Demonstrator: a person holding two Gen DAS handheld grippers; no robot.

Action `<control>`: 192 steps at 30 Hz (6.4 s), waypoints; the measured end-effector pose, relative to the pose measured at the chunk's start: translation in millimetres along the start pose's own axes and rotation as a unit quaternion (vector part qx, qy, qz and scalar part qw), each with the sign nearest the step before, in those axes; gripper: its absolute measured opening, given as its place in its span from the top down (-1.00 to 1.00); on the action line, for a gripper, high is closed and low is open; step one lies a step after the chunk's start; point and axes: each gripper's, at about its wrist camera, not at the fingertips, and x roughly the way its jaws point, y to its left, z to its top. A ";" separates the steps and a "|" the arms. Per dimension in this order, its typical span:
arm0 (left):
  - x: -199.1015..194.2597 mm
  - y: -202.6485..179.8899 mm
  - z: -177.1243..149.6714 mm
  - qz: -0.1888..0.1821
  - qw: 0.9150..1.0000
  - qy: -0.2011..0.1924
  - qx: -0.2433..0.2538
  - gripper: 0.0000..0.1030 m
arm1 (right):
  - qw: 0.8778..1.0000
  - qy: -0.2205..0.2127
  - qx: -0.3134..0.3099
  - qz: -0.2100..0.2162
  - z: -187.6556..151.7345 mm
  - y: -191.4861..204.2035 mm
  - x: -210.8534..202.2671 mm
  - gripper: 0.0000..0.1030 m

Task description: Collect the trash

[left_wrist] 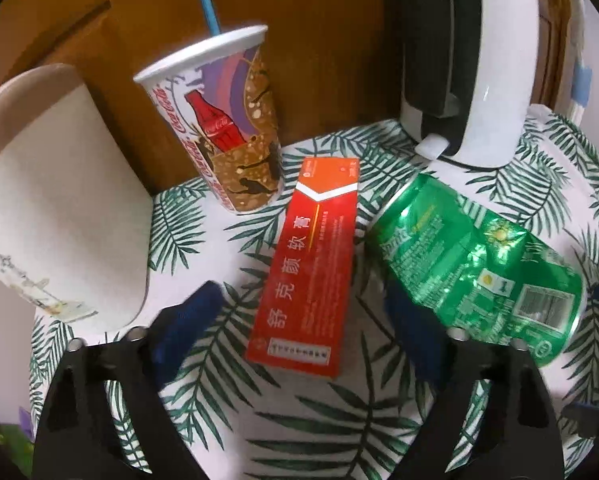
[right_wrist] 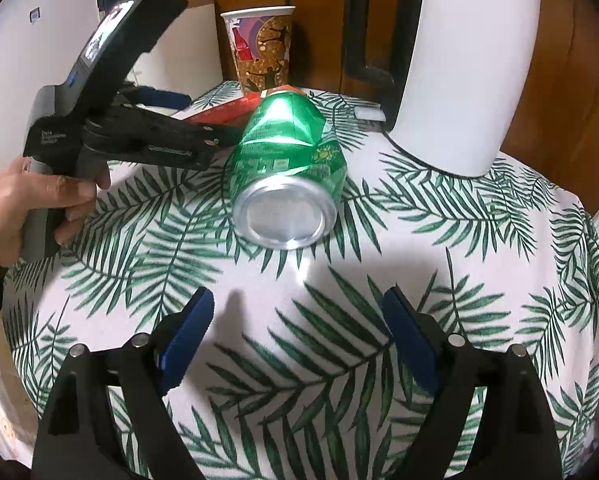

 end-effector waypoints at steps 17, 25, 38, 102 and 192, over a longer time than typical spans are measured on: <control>-17.6 20.8 -43.8 0.021 0.999 0.025 0.012 0.04 | 1.000 0.017 -0.017 0.010 88.6 14.7 57.5 -0.90; -29.9 28.8 -64.7 0.015 0.999 0.028 0.005 0.00 | 0.998 0.064 -0.015 -0.011 112.0 21.8 96.6 -0.88; -28.4 21.9 -53.9 0.004 1.000 0.013 -0.013 -0.47 | 0.998 0.060 -0.030 -0.006 80.5 33.5 68.1 -0.64; -19.9 32.3 -56.2 0.010 0.999 0.018 -0.040 0.06 | 0.996 0.056 0.035 -0.054 91.3 27.1 78.3 -0.66; -75.4 -98.7 -471.3 -0.054 0.977 0.206 -0.029 0.06 | 0.956 0.285 -0.023 0.066 -380.3 201.3 142.4 -0.66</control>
